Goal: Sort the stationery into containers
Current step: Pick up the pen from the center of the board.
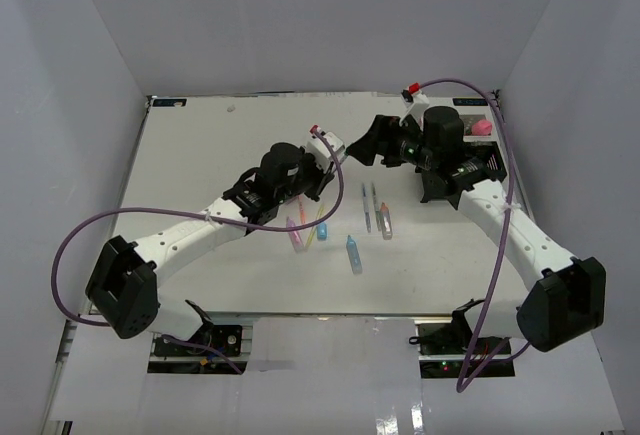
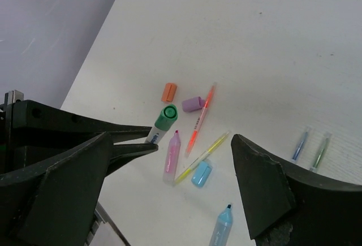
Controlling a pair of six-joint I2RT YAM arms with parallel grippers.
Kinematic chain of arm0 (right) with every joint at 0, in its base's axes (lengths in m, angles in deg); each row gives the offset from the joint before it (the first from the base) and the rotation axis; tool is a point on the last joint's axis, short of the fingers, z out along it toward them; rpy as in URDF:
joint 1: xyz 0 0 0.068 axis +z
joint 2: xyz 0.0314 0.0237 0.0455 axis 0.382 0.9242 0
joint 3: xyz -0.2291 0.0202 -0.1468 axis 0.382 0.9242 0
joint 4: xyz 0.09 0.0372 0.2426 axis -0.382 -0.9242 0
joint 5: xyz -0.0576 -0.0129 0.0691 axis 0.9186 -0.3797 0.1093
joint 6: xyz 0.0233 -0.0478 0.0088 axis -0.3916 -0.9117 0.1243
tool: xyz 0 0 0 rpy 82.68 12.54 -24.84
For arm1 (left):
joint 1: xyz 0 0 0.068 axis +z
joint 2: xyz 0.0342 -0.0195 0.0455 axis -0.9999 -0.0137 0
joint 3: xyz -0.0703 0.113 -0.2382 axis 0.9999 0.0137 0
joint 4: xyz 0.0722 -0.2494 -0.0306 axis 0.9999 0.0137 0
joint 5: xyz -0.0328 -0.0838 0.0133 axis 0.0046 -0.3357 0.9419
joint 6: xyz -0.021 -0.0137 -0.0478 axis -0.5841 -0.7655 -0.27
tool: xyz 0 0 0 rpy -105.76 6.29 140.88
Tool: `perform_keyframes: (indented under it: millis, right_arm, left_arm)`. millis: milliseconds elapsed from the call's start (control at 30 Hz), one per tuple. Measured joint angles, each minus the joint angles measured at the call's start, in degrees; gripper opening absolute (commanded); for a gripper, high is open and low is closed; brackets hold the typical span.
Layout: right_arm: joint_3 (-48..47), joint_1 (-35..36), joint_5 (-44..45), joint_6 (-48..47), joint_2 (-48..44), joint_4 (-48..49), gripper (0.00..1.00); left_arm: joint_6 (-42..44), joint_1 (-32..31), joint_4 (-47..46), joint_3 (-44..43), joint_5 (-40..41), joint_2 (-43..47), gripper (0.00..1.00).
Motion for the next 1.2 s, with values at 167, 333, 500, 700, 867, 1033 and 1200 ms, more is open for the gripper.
perform_keyframes:
  millis: [167,333,500,700,867,1033,1200]
  right_arm:
    - [-1.9,2.2,-0.2,0.5,2.8,0.0,0.85]
    - [-2.3,3.0,-0.7,0.9,4.4,-0.4,0.72]
    - [-3.7,3.3,-1.4,0.8,6.0,-1.5,0.62]
    - [-3.9,3.3,-2.8,0.5,6.1,-1.6,0.54]
    - [-4.2,3.3,-4.2,0.4,6.8,-1.6,0.44]
    - [-4.2,3.4,-5.7,0.3,7.0,-1.2,0.25]
    - [-4.2,3.8,-7.2,0.5,7.0,-0.6,0.08]
  left_arm:
    - [0.7,-0.3,-1.4,2.0,0.0,2.1,0.11]
    - [1.0,-0.3,-3.1,3.2,0.0,3.8,0.11]
    - [1.2,-0.5,-4.4,5.1,-0.1,4.4,0.11]
    - [1.5,-1.0,-5.0,5.8,-0.2,4.4,0.11]
    - [1.6,-1.0,-5.5,5.8,-0.2,4.4,0.11]
    - [1.6,-1.0,-5.6,6.1,-0.2,4.5,0.12]
    - [1.6,-1.0,-5.9,6.7,0.3,4.5,0.31]
